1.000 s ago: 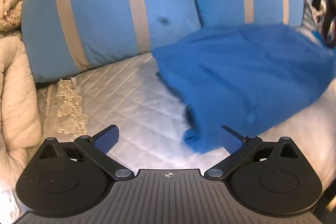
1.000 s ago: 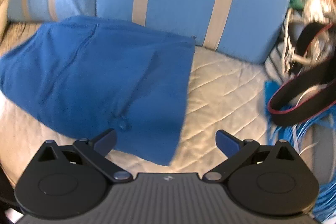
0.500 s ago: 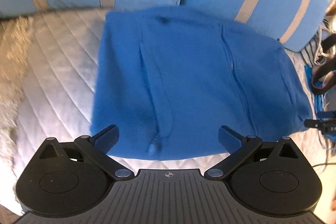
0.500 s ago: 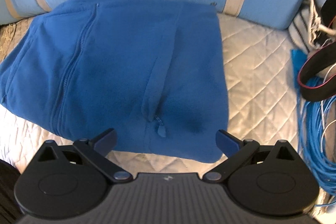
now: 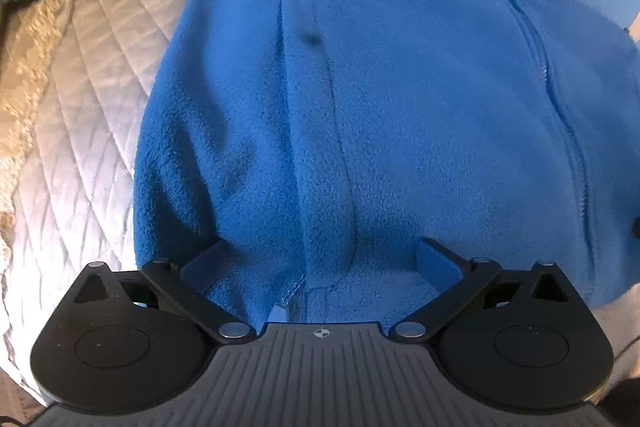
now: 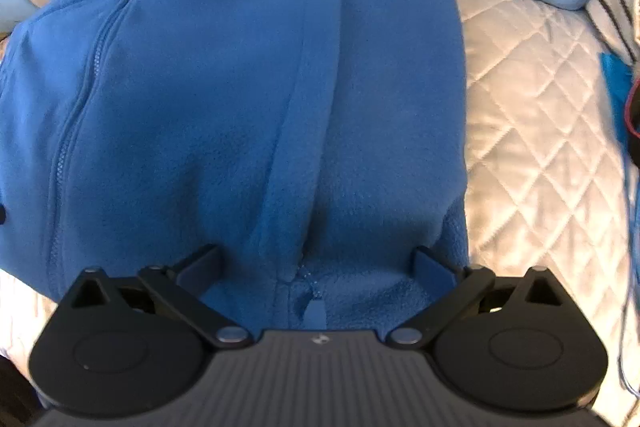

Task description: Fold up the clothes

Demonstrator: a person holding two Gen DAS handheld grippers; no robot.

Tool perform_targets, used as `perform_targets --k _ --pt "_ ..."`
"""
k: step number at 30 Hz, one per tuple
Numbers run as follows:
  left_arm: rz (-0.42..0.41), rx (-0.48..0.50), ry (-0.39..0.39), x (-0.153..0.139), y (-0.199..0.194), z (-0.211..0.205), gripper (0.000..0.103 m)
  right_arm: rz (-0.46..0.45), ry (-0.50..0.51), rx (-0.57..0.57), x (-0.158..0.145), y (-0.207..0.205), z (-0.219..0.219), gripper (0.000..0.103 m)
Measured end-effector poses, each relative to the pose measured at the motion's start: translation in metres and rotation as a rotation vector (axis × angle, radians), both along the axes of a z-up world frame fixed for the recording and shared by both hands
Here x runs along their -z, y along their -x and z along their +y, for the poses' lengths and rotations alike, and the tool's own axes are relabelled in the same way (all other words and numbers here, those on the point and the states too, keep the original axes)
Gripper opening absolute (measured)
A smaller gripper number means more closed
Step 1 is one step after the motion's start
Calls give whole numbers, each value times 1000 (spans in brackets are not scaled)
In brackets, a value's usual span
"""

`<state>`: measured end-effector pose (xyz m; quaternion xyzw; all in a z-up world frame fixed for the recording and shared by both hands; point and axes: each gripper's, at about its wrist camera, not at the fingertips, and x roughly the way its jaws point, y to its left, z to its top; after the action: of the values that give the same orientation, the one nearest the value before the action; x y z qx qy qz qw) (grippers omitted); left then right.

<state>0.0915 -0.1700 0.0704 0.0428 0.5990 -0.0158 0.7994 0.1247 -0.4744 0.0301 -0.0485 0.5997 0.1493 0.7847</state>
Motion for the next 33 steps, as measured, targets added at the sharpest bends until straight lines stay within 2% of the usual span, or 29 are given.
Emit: perform_targets --k 3,7,16,20,26,30,33 --pt "-36 1 -52 6 6 -6 103 -47 8 -11 3 8 3 102" --pt "-55 -2 -80 8 10 -7 103 -102 37 -22 7 18 9 102" --pt "-71 -2 -64 11 18 8 103 -113 57 -22 9 21 18 102" --pt "-54 -11 -27 8 19 21 103 -116 53 -18 9 22 19 102" --pt "11 30 53 -13 18 45 103 -92 17 -14 3 18 11 102" --pt "-35 54 87 -47 23 56 103 -54 0 17 -22 11 4 102" --pt "-85 86 112 -71 9 55 103 -97 -33 -1 -49 6 7 102"
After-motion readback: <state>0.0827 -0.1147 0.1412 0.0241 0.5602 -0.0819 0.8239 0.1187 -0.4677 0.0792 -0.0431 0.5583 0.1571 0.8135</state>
